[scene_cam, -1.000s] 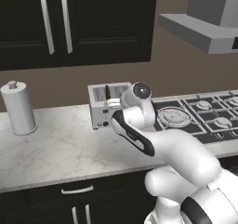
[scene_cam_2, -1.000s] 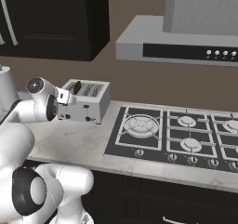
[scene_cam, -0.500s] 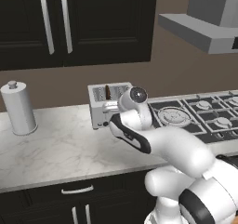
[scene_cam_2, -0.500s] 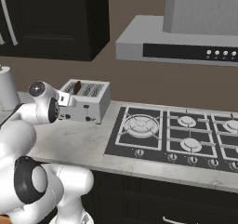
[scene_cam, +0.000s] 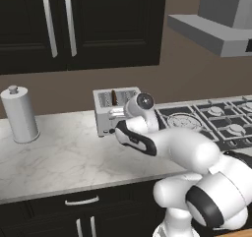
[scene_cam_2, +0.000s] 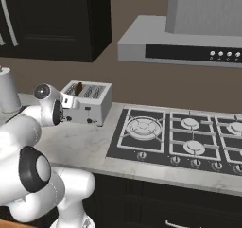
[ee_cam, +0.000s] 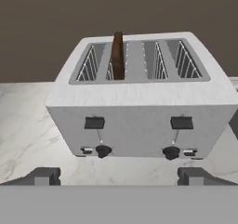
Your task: Start the toaster. Once the lever pops up, take the bread to the plate on the dining counter.
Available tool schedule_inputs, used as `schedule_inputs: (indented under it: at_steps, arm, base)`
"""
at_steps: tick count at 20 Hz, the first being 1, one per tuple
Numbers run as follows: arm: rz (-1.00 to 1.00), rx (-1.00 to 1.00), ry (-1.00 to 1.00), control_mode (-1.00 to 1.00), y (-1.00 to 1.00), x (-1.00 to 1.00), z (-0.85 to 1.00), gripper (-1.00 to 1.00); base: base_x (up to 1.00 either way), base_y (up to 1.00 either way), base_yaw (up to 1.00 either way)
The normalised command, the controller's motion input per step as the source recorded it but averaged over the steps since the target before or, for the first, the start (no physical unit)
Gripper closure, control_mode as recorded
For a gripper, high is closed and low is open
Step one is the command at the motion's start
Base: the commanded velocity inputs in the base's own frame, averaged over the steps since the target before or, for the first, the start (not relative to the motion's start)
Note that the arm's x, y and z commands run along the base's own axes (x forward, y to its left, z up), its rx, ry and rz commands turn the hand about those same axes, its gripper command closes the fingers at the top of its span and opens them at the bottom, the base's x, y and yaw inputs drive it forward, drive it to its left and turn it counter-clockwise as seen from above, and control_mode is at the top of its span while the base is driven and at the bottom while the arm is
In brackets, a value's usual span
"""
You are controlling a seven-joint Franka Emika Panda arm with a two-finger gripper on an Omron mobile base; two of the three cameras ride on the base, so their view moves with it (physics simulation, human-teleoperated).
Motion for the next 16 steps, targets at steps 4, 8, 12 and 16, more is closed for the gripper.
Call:
schedule_inputs:
  at_steps: [4,8,12,16]
  arm:
    - [0.0,0.0,0.0,-1.0,0.01,0.21,-0.06,-1.0]
    - [0.0,0.0,0.0,-1.0,0.01,0.21,-0.06,-1.0]
    - [0.0,0.0,0.0,-1.0,0.04,0.22,-0.06,-1.0]
    - [0.0,0.0,0.0,-1.0,0.1,0.24,-0.09,-1.0]
  base:
    - [0.0,0.0,0.0]
    - [0.0,0.0,0.0]
    - [0.0,0.0,0.0]
    - [0.0,0.0,0.0]
